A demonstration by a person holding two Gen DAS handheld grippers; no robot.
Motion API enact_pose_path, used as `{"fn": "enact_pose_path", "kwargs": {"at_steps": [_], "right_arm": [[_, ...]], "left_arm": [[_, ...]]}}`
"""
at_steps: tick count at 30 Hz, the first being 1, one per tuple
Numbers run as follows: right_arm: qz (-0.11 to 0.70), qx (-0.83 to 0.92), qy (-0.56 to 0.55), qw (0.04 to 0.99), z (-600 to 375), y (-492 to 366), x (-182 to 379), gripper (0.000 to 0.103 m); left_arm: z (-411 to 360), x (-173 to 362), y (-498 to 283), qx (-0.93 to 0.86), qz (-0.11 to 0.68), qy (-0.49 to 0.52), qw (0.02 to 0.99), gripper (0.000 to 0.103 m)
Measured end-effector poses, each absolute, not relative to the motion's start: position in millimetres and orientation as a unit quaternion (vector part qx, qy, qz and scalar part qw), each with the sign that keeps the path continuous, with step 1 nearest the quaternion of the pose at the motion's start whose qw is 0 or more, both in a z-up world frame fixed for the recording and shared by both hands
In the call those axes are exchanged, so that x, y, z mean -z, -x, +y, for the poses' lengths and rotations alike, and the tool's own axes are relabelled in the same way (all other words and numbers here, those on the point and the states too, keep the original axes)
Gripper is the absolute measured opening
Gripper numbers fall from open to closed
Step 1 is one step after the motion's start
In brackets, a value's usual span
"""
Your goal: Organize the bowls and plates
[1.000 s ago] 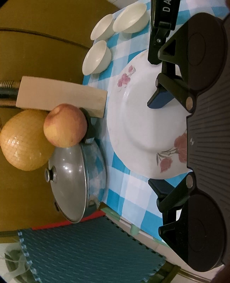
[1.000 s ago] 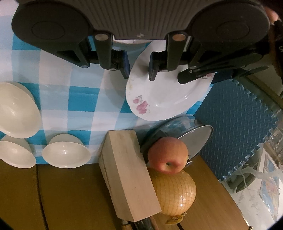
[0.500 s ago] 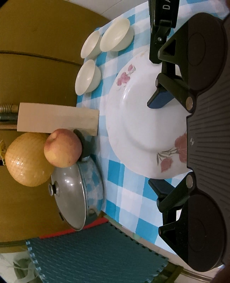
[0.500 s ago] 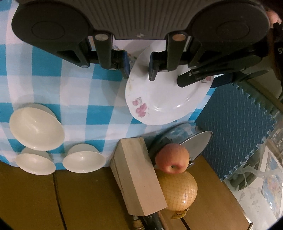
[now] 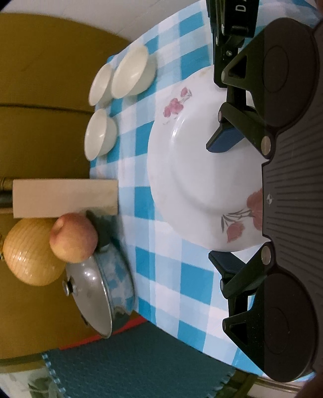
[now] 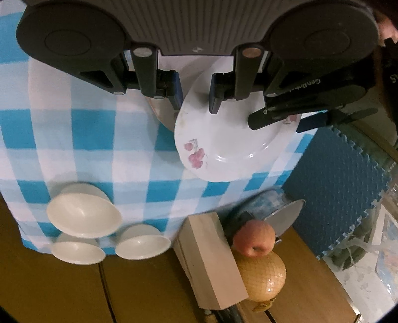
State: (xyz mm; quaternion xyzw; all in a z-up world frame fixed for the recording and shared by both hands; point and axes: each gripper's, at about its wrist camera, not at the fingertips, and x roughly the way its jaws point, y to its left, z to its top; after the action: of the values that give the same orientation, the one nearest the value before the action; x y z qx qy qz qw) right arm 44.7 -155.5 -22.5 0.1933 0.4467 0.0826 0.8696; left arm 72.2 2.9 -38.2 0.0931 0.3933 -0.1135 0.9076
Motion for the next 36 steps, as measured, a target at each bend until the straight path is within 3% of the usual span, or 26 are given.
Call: {"fn": "enact_pose_path", "kwargs": {"at_steps": [6,7,11,13,20,25,36], "right_arm": [[0.452,-0.079,-0.194,0.867,-161.2,-31.3,25.9,0.019],[0.443,-0.090,-0.191,0.871,-160.9,-27.5,22.7,0.017],[0.441,-0.068,-0.146,0.883,-151.6,-17.5,16.3,0.012],[0.438,-0.050,-0.156,0.884,-158.9,-14.5,18.4,0.012],[0.428,-0.014,-0.208,0.879,-190.4,-20.5,17.7,0.013],[0.432,-0.021,-0.209,0.877,-190.5,-24.3,18.4,0.013],[0.430,-0.007,-0.209,0.878,-196.1,-34.7,16.1,0.014]], "left_arm": [[-6.2,45.2,-64.3,0.125,0.402,-0.113,0.900,0.086],[-11.4,45.4,-60.1,0.146,0.395,-0.129,0.898,0.073],[-41.2,48.7,-31.3,0.164,0.348,-0.209,0.899,0.084],[-40.8,53.3,-31.8,0.169,0.362,-0.206,0.893,0.078],[-7.2,32.8,-55.1,0.139,0.372,-0.115,0.911,0.084],[-9.3,43.7,-67.9,0.131,0.409,-0.113,0.896,0.084],[-28.3,36.7,-72.7,0.131,0.381,-0.149,0.903,0.087]]}}
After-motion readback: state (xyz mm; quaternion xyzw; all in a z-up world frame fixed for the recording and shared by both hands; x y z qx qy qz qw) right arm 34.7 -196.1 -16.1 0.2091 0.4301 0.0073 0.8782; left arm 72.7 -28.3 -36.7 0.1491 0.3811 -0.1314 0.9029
